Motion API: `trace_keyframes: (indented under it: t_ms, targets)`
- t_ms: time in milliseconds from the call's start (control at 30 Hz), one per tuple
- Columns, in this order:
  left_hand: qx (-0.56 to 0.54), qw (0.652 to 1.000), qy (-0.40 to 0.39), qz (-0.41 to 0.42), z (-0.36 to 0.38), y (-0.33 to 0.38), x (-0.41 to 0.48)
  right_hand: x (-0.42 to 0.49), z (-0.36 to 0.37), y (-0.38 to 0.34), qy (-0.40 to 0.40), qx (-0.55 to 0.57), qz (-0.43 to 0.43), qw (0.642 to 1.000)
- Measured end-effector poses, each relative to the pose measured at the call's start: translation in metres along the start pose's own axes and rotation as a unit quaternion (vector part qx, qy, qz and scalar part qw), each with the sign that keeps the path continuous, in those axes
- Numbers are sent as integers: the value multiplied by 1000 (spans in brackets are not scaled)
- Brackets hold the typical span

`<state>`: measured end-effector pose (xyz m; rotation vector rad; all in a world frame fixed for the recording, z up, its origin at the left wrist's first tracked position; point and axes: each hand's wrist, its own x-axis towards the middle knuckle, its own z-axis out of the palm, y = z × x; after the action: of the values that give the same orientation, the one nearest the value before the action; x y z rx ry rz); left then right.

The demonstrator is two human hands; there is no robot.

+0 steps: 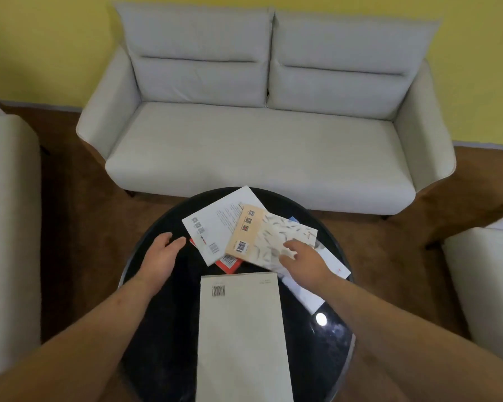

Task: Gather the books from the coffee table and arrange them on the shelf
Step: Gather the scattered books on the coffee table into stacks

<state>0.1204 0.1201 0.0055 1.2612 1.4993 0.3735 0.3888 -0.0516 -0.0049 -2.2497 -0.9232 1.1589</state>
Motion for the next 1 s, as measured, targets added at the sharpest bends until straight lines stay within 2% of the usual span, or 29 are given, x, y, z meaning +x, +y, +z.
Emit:
trace_keyframes:
  t_ms: [67,167,300,433,533,567,700,767,867,933,1000]
  targets:
    - [120,992,-23,24,5,10,28,34,-6,-1,10,-107,-34,994]
    - [247,961,-84,88,18,20,59,67,-15,3,-6,-235,-36,971]
    - [347,927,-92,108,38,31,92,77,-24,10,-25,-273,0,962]
    - [359,923,-117,77,43,33,115,84,-28,3,8,-302,5,953]
    - [370,919,-120,72,37,35,126,88,-18,-7,-41,-282,3,959]
    - [370,919,-127,57,37,38,124,88,-14,-7,-36,-288,6,957]
    - [350,922,-162,-20,29,44,109,83,-19,-12,-6,-319,9,948]
    - [304,935,-183,-23,25,51,102,80,-29,-14,-14,-310,-3,951]
    - [238,956,-161,55,22,74,84,66,-42,-20,-37,-252,-23,967]
    - [319,927,-119,157,22,91,65,48,-49,-27,-27,-220,-36,974]
    - [372,901,-59,217,19,106,38,24,-58,-32,3,-208,-47,977]
